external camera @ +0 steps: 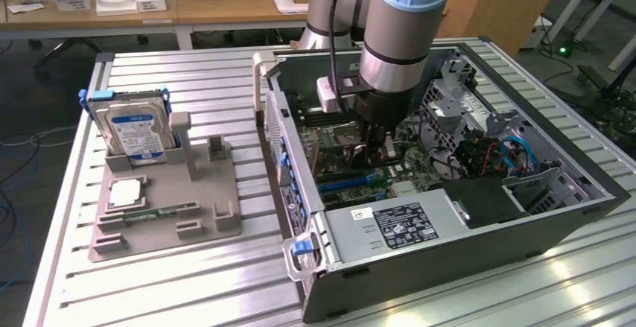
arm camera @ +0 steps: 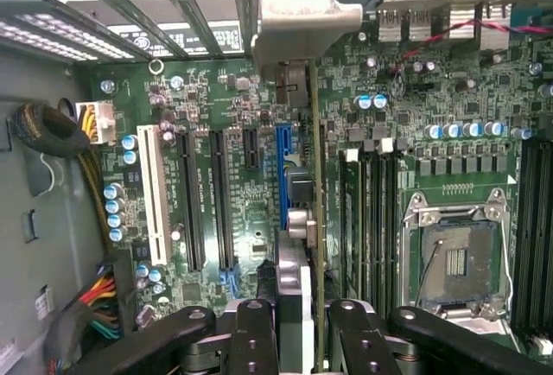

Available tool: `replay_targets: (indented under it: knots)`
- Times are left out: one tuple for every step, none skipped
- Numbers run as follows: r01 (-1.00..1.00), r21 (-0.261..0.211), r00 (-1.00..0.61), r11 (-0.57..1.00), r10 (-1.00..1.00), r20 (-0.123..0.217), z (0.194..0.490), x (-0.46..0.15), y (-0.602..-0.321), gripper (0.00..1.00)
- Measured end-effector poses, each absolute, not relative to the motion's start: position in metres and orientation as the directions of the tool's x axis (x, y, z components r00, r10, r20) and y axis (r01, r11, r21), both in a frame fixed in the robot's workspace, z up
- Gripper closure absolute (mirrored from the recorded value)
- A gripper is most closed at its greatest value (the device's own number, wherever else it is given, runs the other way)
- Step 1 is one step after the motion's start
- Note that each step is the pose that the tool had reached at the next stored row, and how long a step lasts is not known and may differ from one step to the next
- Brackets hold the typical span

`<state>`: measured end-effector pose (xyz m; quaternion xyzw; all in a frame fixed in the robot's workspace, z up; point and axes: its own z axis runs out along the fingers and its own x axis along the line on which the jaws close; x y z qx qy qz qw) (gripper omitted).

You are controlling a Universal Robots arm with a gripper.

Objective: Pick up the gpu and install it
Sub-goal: 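Insert the gpu into the slot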

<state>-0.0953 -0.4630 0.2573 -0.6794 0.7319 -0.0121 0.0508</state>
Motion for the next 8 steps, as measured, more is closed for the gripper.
replay_targets:
  knots:
    - [-0.993, -0.087, -0.072, 0.077, -0.996, -0.058, 0.2569, -0.0958, -0.4630, 0.72]
    - [-0.993, -0.087, -0.072, 0.076, -0.996, -0.058, 0.2563, -0.0958, -0.4630, 0.72]
    - [-0.993, -0.087, -0.071, 0.076, -0.996, -0.058, 0.2560, -0.0958, -0.4631, 0.72]
    - [-0.993, -0.087, -0.072, 0.076, -0.996, -0.058, 0.2555, -0.0959, -0.4633, 0.72]
    - [-0.993, -0.087, -0.072, 0.076, -0.996, -0.058, 0.2549, -0.0959, -0.4634, 0.72]
    - [-0.993, -0.087, -0.072, 0.077, -0.996, -0.058, 0.2543, -0.0959, -0.4637, 0.72]
    - [-0.993, -0.087, -0.072, 0.076, -0.996, -0.057, 0.2538, -0.0959, -0.4638, 0.72]
    - [-0.993, -0.087, -0.072, 0.076, -0.996, -0.054, 0.2535, -0.0959, -0.4638, 0.72]
